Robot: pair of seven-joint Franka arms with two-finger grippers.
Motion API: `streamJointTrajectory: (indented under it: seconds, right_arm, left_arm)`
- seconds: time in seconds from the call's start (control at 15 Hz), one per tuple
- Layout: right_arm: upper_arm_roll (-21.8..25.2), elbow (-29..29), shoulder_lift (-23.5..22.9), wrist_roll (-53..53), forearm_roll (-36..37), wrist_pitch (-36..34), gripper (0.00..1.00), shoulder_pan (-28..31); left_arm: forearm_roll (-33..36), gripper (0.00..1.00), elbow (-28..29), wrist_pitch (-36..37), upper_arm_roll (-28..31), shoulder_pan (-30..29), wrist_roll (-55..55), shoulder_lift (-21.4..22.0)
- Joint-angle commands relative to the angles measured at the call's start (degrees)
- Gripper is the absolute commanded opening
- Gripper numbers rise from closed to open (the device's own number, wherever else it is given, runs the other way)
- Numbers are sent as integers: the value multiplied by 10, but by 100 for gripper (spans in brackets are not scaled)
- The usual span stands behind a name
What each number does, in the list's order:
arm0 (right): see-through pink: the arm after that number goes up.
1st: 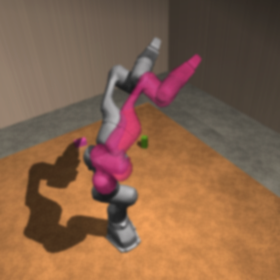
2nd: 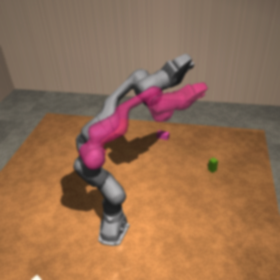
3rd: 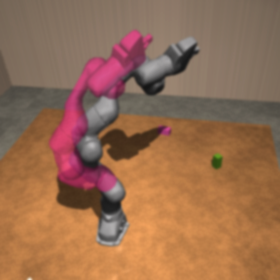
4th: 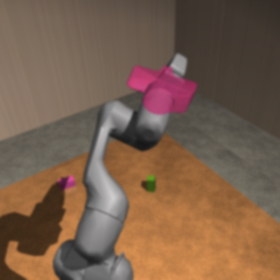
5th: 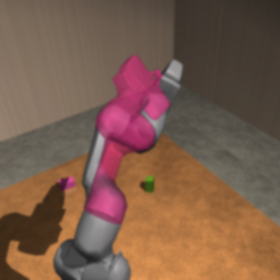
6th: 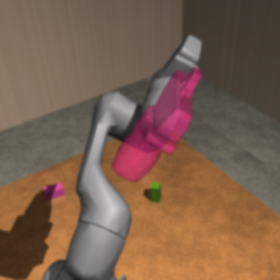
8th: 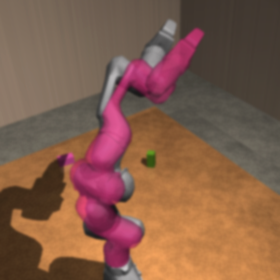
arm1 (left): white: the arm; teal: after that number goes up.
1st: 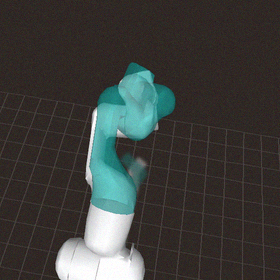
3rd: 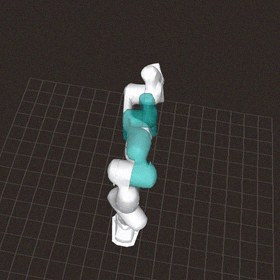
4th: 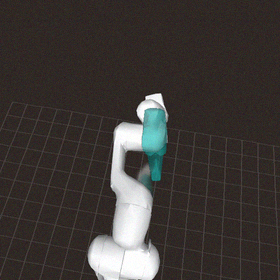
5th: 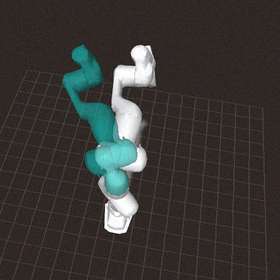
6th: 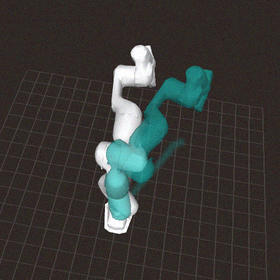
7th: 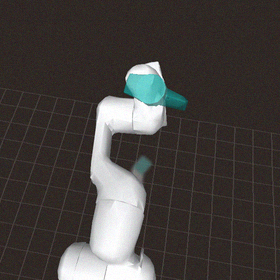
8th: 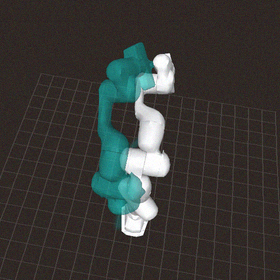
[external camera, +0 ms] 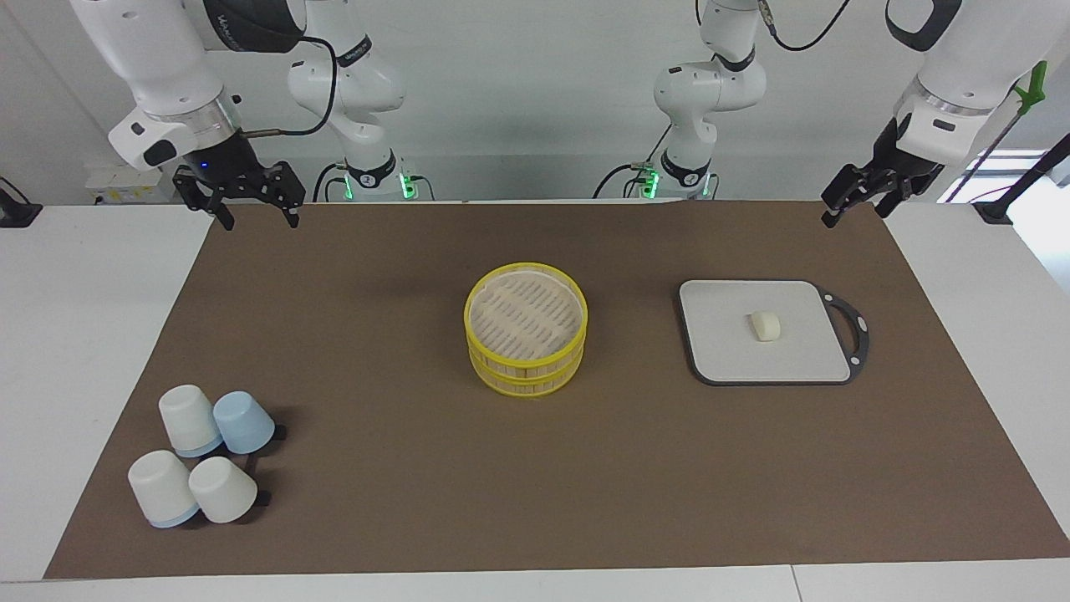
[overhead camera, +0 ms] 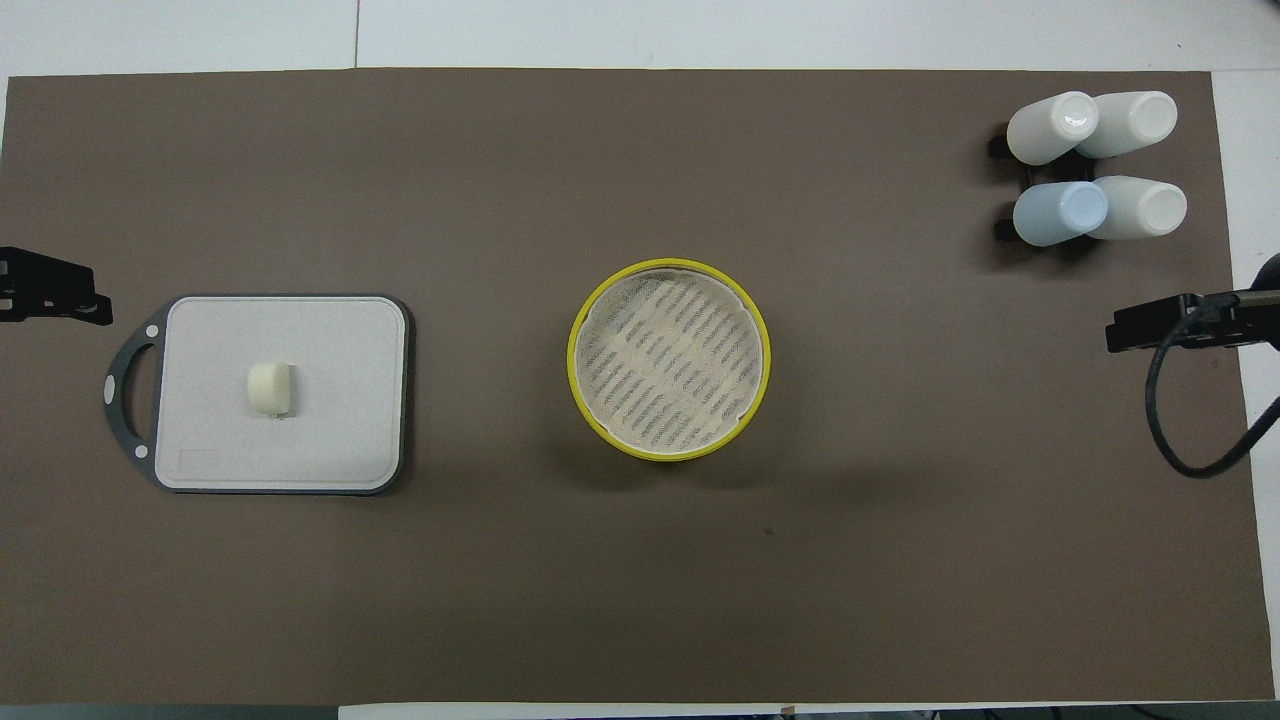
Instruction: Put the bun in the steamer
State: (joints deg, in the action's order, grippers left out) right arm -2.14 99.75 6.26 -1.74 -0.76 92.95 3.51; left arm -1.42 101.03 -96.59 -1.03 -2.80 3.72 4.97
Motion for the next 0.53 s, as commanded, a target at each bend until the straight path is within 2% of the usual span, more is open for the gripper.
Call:
streamJointTrajectory:
  seconds: [0.0, 0.27, 0.47]
  right_arm:
    - [-6, 9, 12, -14, -2, -13, 100, 10]
    - [-7, 16, 14, -9, -2, -12, 100, 5]
    - [-8, 12, 14, -18, 1, -8, 100, 3]
  left_arm:
    - [-3, 100, 115, -79, -1, -7, -33, 36]
    - [-3, 100, 194, -181, -2, -1, -34, 21]
    - [-3, 100, 225, -236, -2, 2, -35, -1]
